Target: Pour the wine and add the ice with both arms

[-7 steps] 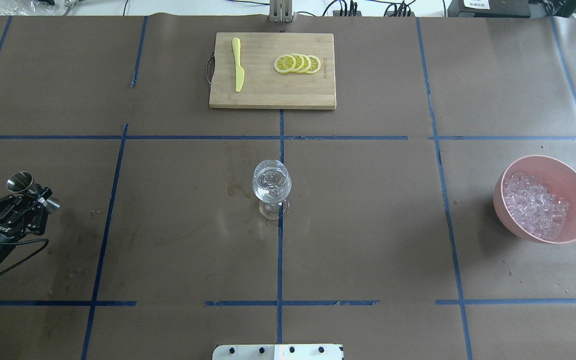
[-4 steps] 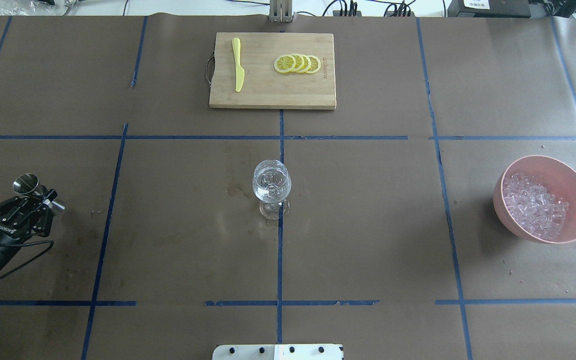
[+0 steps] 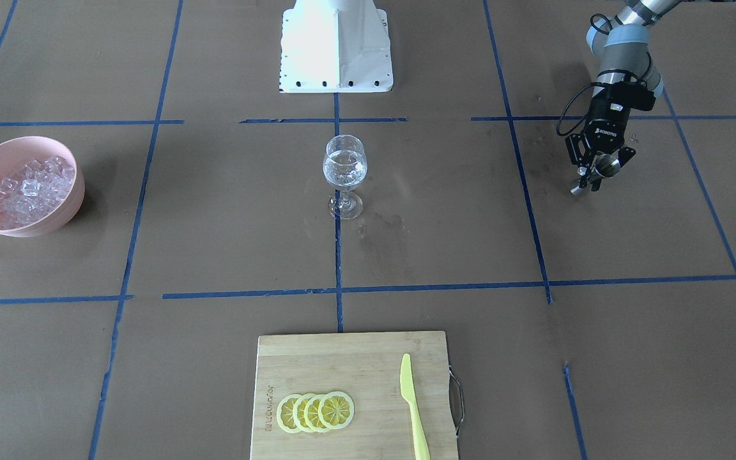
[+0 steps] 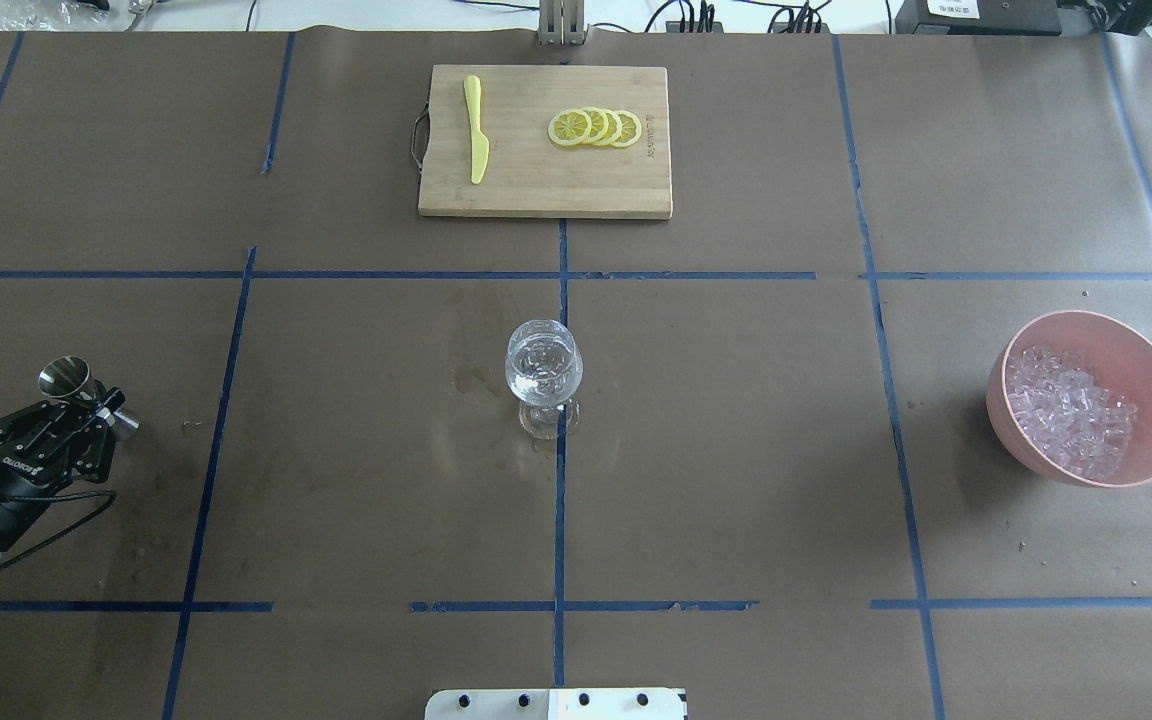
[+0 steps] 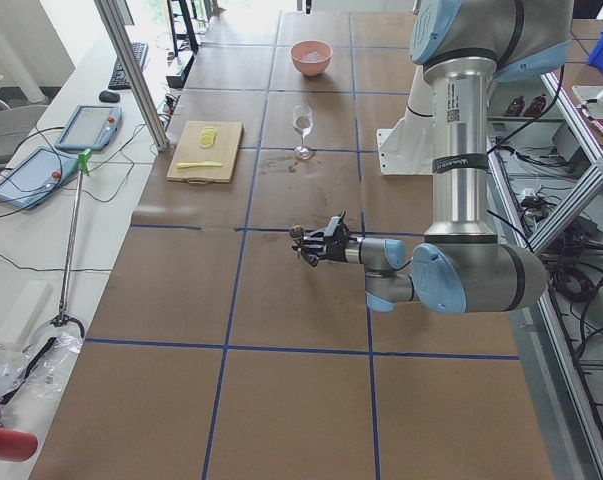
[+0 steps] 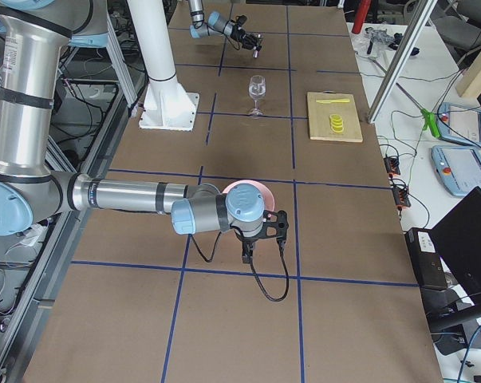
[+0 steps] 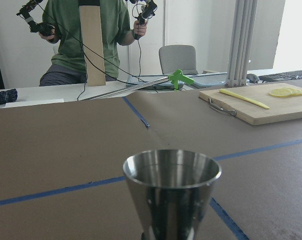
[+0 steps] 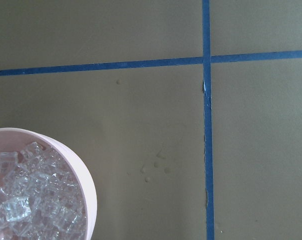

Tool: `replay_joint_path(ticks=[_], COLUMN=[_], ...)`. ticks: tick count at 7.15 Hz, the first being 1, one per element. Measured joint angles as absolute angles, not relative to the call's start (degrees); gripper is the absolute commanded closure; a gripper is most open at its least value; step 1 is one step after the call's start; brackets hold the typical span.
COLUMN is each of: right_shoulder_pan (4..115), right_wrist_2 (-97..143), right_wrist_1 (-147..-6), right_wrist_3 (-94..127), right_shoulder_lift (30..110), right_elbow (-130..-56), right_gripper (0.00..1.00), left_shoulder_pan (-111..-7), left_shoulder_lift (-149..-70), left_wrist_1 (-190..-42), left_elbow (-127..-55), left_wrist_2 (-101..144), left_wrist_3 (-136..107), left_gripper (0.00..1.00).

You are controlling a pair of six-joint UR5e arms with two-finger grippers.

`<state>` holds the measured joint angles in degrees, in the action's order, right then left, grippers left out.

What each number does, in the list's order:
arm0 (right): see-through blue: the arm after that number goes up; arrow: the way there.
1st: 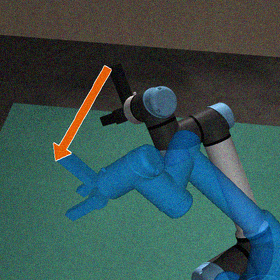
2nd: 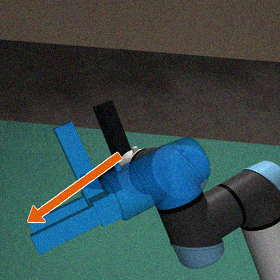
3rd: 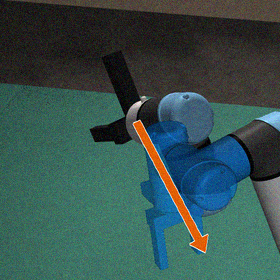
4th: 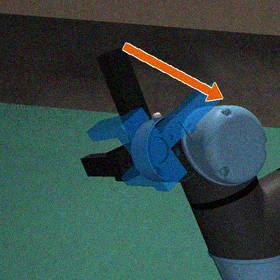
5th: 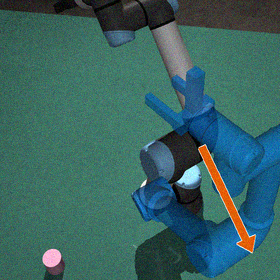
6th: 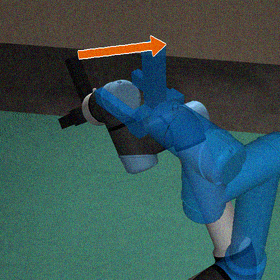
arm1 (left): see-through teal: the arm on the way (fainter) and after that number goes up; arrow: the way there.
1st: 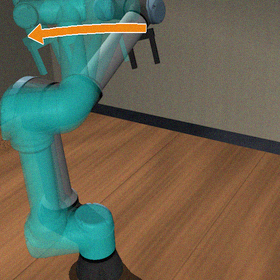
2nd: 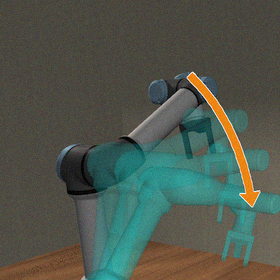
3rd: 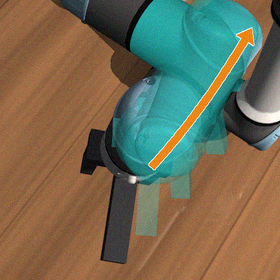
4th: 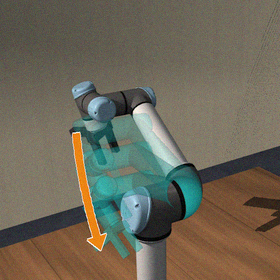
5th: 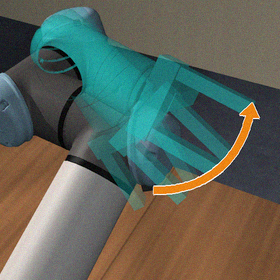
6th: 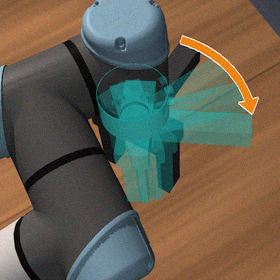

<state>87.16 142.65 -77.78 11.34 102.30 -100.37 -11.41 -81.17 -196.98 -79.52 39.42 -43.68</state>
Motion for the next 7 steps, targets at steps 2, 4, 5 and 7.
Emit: replay_joint_path(ticks=[2, 4, 5, 7], right_shoulder_pan=[87.06, 87.02, 87.02, 87.01], right_wrist_2=[142.65, 142.65, 142.65, 142.65], right_wrist_1=[-77.78, -77.78, -77.78, -77.78], right_wrist_3=[11.34, 11.34, 11.34, 11.36], right_shoulder_lift=[102.3, 102.3, 102.3, 102.3], right_elbow=[-100.37, -100.36, -100.34, -100.35], right_gripper=[0.0, 0.0, 0.0, 0.0], left_shoulder_pan=[-10.86, -10.45, -10.31, -10.0], left_shoulder_lift=[-81.24, -81.27, -81.29, -81.3], left_wrist_1=[-196.85, -196.79, -196.79, -196.79], left_elbow=[-79.43, -79.44, -79.48, -79.52], left_wrist_2=[39.59, 39.63, 39.64, 39.64], left_wrist_3=[-43.68, -43.68, -43.68, -43.68], left_gripper=[0.88, 0.83, 0.83, 0.75])
